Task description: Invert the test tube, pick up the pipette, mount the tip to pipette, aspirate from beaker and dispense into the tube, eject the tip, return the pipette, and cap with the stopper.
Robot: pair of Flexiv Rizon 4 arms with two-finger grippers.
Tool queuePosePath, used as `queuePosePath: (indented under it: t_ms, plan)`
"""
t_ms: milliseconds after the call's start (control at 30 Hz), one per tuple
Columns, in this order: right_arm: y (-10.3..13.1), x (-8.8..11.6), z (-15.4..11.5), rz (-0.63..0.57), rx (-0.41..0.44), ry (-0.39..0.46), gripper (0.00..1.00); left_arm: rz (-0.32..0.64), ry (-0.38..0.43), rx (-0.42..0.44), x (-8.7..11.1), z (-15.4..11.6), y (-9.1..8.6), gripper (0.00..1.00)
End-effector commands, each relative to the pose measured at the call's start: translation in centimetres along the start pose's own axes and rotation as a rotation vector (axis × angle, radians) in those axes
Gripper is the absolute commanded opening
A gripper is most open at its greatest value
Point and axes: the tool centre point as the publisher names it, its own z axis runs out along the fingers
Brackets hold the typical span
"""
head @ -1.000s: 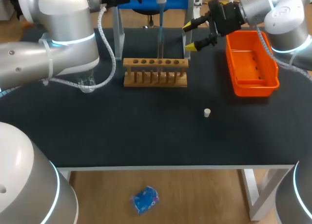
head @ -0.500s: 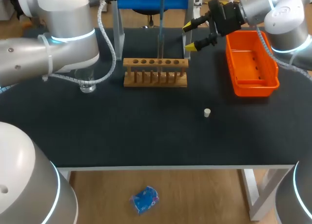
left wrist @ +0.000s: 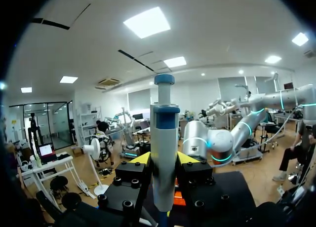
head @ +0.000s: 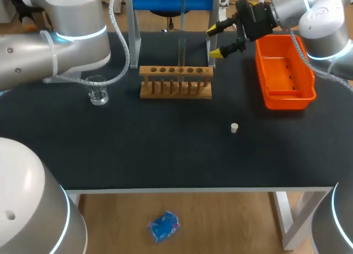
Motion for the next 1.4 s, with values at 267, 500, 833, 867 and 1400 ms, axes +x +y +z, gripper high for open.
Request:
queuePosePath:
  t_ms: [267,500,833,867,1400]
  plan:
    - [0.3,0.1,-1.1,-0.012,-0.040,0.002,1.00,0.008,0.029,-0.018,1.2,0.8,-0.9,0.00]
    - [1.4,0.5,-4.8,-0.052,-0.120,-0.011,1.00,0.004,0.089,-0.013,2.8,1.8,-1.6,0.00]
    - [3.9,3.2,-8.7,-0.064,-0.199,-0.070,1.00,0.015,0.199,-0.015,7.2,2.6,-3.4,0.00]
    - [4.2,3.7,-8.9,-0.063,-0.190,-0.078,1.00,0.010,0.214,-0.006,7.7,2.6,-3.6,0.00]
    - [6.1,13.2,-9.3,-0.025,-0.235,-0.123,1.00,0.011,0.272,-0.008,14.8,0.3,-3.2,0.00]
